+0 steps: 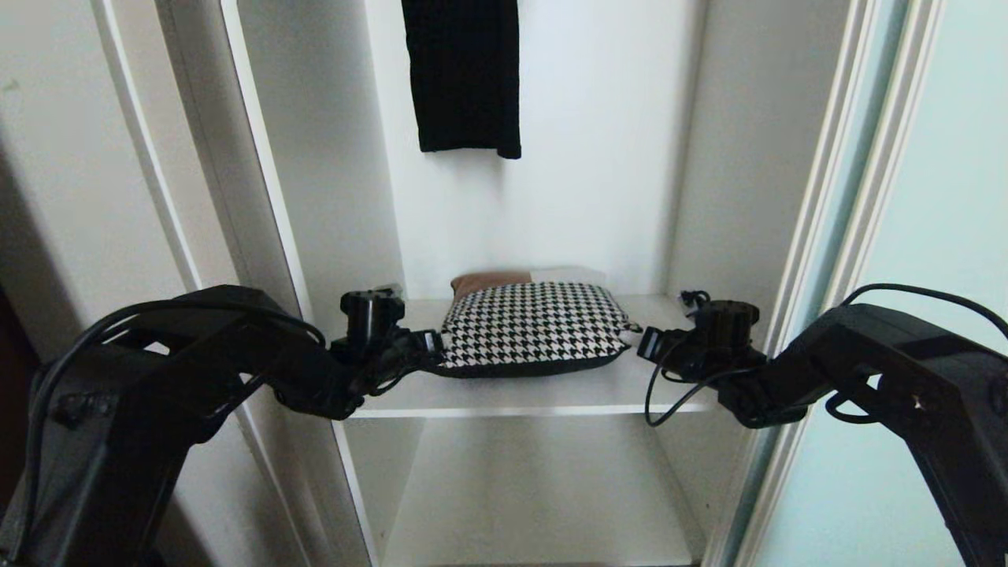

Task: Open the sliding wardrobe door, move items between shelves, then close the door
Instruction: Place the pillow on the higher shelf

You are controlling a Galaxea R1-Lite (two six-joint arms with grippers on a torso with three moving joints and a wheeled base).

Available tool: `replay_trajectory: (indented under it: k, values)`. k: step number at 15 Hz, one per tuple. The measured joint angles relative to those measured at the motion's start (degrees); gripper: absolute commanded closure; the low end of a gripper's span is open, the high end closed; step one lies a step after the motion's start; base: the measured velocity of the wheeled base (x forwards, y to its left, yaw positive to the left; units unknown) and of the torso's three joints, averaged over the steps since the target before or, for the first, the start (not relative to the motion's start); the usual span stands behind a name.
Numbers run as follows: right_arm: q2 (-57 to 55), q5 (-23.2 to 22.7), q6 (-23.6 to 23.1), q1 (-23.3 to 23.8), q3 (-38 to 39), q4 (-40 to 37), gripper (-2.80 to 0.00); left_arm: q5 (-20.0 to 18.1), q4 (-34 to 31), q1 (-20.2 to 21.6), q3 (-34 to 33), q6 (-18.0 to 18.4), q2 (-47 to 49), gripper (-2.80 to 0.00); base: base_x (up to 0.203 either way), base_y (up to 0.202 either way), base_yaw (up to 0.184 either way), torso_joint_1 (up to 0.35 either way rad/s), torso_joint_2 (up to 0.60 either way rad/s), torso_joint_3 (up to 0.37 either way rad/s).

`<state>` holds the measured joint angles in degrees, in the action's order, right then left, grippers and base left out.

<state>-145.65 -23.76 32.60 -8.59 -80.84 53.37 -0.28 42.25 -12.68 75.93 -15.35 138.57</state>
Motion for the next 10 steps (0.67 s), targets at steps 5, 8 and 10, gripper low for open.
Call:
replay_trajectory:
  k: [5,8,10]
  values:
    - [0.3,1.4,-0.9,-0.2,-0.2,0.1,-2.8,-3.7,0.3,-0.4,-3.1,-0.1,-2.6,-2.8,0.0,0.0,0.0,0.0,0.0,0.0]
    - [-0.5,1.5,-1.3,-0.1,-0.2,4.5,-2.8,-5.2,0.8,-1.4,-5.1,0.2,-3.0,-2.8,0.0,0.0,0.0,0.0,0.0,0.0]
    - [-1.4,1.6,-2.0,-0.1,0.2,6.8,-2.8,-7.0,2.3,-1.9,-6.9,0.4,-3.5,-2.8,0.0,0.0,0.0,0.0,0.0,0.0]
